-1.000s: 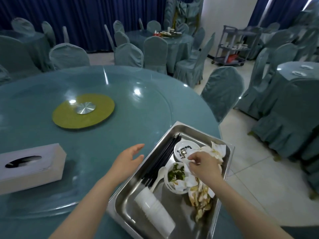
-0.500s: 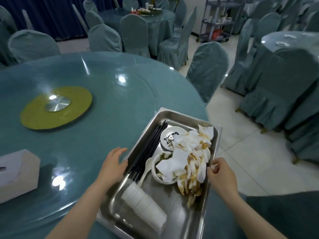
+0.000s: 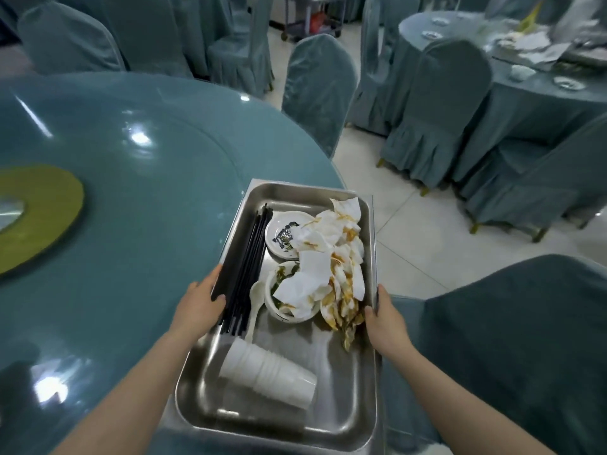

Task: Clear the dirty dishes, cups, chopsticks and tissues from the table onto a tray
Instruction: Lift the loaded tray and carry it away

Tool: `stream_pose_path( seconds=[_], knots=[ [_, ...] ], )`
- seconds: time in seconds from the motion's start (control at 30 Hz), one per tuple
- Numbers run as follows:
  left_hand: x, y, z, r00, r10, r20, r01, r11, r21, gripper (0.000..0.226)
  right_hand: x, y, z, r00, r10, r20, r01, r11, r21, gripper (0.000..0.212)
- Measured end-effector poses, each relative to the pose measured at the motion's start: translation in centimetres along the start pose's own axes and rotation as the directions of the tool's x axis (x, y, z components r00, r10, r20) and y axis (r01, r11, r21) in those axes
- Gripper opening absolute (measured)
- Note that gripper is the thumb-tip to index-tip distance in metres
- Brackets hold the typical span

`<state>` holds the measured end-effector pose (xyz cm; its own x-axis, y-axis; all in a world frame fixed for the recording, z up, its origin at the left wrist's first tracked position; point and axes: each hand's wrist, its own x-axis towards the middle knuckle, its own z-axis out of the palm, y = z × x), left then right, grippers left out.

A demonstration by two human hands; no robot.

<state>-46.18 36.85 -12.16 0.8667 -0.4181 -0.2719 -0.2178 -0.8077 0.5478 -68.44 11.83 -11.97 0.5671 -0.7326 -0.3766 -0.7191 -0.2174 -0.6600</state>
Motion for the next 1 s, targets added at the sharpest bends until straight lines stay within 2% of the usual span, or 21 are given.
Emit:
stream_pose_path(
  seconds=[0.17,0.27,0.47,0.8,1.0],
  knots=[
    [-1.2,1.8,0.9,0.993,0.01,-0.119,-0.019,0.997,-0.079,0.067,-0.2,-0.4,-0.9,0.988,-0.018,-0.156,0.027,0.998,0.057,0.047],
    [-1.9,3.0,1.0,0.992,0.02,-0.126,-0.033,0.994,-0.102,0.065,-0.2,0.0,-2.5,0.986,-0.019,-0.164,0.03,0.998,0.064,0.05],
    [-2.9,8.0,1.1,0.988,0.073,-0.139,-0.092,0.987,-0.132,0.064,-0.3,1.1,-7.5,0.964,-0.113,-0.239,0.134,0.988,0.075,0.05],
    [-7.7,21.2,3.5,0.95,0.223,-0.22,-0.255,0.958,-0.131,0.065,0.4,4.8,-22.2,0.918,-0.253,-0.307,0.294,0.951,0.094,0.045],
    [-11.3,31.4,7.4,0.925,0.26,-0.277,-0.314,0.934,-0.171,0.067,0.7,9.8,-33.1,0.893,-0.254,-0.372,0.31,0.946,0.099,0.046]
  ],
)
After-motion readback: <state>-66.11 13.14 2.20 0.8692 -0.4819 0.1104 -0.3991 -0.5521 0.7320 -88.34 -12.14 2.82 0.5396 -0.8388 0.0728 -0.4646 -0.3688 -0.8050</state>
